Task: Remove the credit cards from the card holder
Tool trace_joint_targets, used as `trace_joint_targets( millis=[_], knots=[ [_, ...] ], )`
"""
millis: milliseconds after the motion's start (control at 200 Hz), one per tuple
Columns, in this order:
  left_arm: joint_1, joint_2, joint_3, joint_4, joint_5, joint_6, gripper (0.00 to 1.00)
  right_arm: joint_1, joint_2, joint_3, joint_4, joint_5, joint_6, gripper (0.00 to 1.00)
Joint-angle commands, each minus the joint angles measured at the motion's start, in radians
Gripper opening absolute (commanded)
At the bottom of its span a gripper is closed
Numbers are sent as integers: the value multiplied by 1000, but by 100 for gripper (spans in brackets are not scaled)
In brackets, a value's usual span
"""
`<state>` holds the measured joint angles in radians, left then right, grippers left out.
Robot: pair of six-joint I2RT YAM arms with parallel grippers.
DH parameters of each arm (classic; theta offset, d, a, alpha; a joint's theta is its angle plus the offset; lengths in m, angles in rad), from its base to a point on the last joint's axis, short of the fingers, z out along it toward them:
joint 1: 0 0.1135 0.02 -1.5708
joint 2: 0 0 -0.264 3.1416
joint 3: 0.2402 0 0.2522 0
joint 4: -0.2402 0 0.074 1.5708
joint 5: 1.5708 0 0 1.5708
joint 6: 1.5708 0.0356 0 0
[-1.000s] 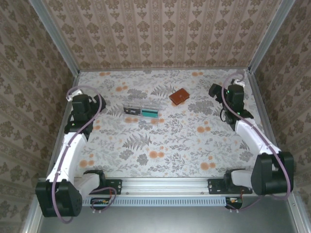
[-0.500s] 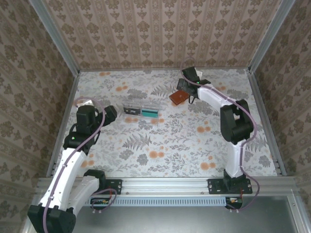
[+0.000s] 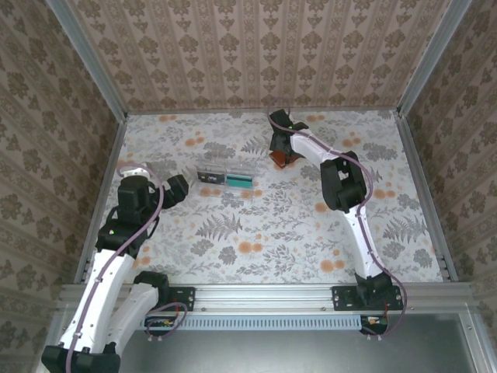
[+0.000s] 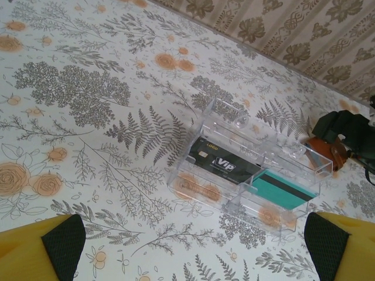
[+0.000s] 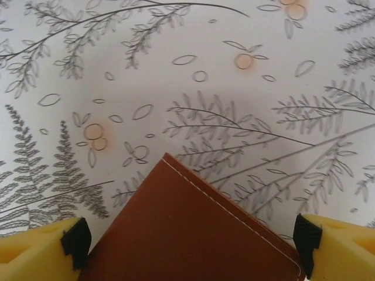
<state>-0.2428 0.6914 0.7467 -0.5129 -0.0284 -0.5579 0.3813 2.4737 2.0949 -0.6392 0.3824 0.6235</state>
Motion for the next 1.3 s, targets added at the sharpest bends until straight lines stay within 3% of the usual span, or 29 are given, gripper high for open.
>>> trace_joint_targets(
  millis=[0, 70, 150, 465, 710, 960, 1115, 1295],
  knots=[
    [-8, -12, 12, -21, 17, -5, 100, 10, 11, 14, -90, -21, -29, 83],
    [-8, -13, 11, -22, 15, -1, 100, 16, -22, -41, -73, -26, -47, 76],
    [-9, -18, 6, -19, 13, -1, 100, 26, -87, -152, -24, -32, -68, 74],
    [-10, -38, -13, -9, 15, -12, 100, 93, -371, -631, 170, -41, -140, 73],
    [-16, -44, -15, -12, 22, 0, 100, 223, -566, -967, 289, -35, -203, 74],
    [-45, -49, -18, -20, -10, 4, 100, 359, -711, -1087, 305, 19, -280, 77],
    [-59, -44, -24, -15, -25, -20, 100, 362, -855, -1105, 264, 27, -165, 83],
    [-75, -26, -38, -3, -31, -45, 100, 360, -970, -1191, 237, 15, 0, 82]
  ],
)
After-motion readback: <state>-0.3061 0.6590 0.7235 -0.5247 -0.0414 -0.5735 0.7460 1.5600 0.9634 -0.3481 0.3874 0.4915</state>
